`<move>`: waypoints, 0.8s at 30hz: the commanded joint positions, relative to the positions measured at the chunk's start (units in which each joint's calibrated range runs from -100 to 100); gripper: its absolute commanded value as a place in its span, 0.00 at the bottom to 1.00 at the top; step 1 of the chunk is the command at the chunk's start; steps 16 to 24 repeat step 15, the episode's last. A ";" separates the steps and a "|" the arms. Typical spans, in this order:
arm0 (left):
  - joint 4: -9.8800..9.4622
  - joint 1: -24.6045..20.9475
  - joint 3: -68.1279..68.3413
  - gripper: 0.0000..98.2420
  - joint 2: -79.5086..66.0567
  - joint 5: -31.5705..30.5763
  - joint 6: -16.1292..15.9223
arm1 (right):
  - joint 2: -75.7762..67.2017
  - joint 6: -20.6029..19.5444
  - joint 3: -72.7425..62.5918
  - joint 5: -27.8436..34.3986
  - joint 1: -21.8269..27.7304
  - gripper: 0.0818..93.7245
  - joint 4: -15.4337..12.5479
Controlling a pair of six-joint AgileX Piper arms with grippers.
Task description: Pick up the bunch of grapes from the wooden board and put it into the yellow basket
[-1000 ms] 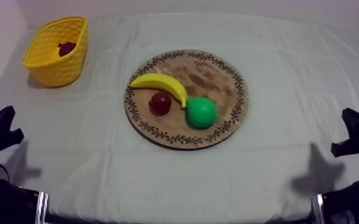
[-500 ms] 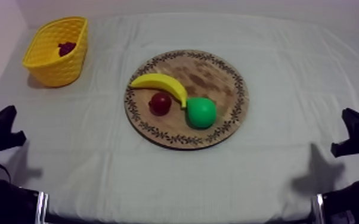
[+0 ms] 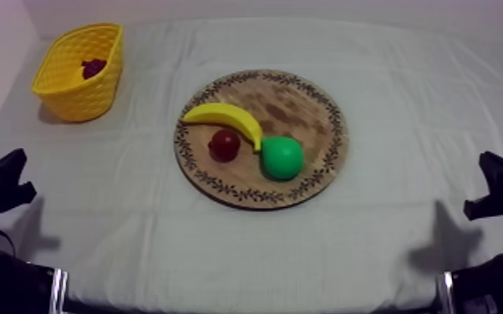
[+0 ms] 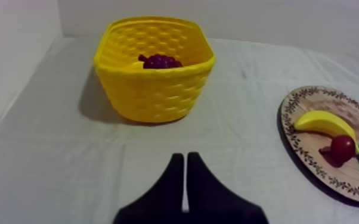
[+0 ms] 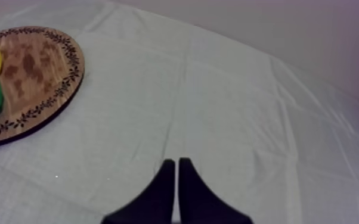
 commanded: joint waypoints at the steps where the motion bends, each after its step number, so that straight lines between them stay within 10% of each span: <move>1: -0.01 0.02 0.07 0.00 0.00 -0.27 0.60 | -0.01 0.01 0.04 0.00 -0.02 0.00 0.00; 24: -0.06 0.03 0.44 0.00 0.00 -1.66 -0.01 | -0.01 0.01 0.04 0.00 -0.02 0.00 0.00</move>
